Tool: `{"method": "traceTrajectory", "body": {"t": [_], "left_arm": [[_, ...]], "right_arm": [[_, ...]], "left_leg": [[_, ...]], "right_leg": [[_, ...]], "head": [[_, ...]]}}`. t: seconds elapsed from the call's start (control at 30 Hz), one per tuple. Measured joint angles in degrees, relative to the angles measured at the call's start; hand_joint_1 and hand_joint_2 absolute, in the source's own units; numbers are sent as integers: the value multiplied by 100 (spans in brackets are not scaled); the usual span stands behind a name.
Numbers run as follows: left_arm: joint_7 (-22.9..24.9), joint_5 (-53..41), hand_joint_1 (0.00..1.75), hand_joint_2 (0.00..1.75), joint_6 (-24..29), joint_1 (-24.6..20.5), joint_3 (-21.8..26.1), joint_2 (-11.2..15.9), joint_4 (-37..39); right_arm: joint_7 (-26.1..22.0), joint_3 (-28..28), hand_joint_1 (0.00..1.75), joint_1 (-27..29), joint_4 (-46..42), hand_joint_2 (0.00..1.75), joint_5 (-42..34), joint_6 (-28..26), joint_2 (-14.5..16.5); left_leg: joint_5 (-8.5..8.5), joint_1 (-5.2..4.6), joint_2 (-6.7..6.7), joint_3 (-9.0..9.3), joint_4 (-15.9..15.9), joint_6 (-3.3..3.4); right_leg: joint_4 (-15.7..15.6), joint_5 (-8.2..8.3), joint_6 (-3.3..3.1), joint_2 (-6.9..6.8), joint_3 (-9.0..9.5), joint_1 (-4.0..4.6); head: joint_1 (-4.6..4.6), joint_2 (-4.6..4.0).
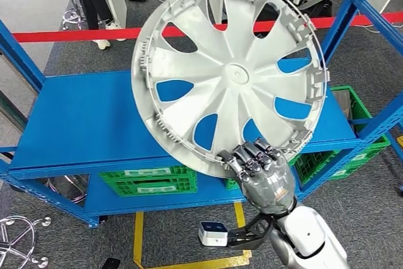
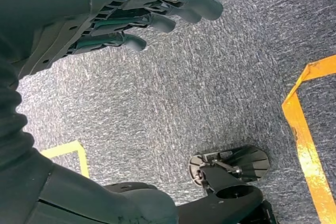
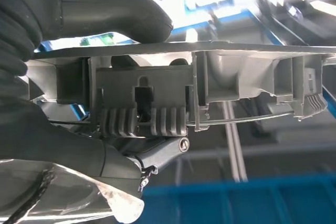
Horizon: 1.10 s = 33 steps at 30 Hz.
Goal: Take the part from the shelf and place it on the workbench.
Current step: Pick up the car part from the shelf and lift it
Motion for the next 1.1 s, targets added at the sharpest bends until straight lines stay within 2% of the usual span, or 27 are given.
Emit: {"method": "traceTrajectory", "body": {"t": [0.23, 0.5, 1.1], "left_arm": [[-2, -2, 0, 175, 8, 1, 25, -2, 1], [14, 110, 0, 175, -63, 34, 27, 17, 0], [-15, 153, 0, 175, -76, 55, 30, 39, 1]], "right_arm": [[-94, 2, 175, 58, -486, 175, 9, 0, 59], [-451, 11, 175, 208, -599, 175, -107, 0, 101], [55, 325, 175, 169, -429, 175, 9, 0, 98]], "left_leg": [[0, -4, 0, 1, 2, 0], [0, -4, 0, 0, 3, 0], [0, -4, 0, 0, 3, 0]], "right_leg": [[0, 4, 4, 0, 2, -3], [0, 3, 5, -1, 2, -2], [0, 3, 5, -1, 3, -2]], "head": [[1, 0], [0, 0], [1, 0]]}}
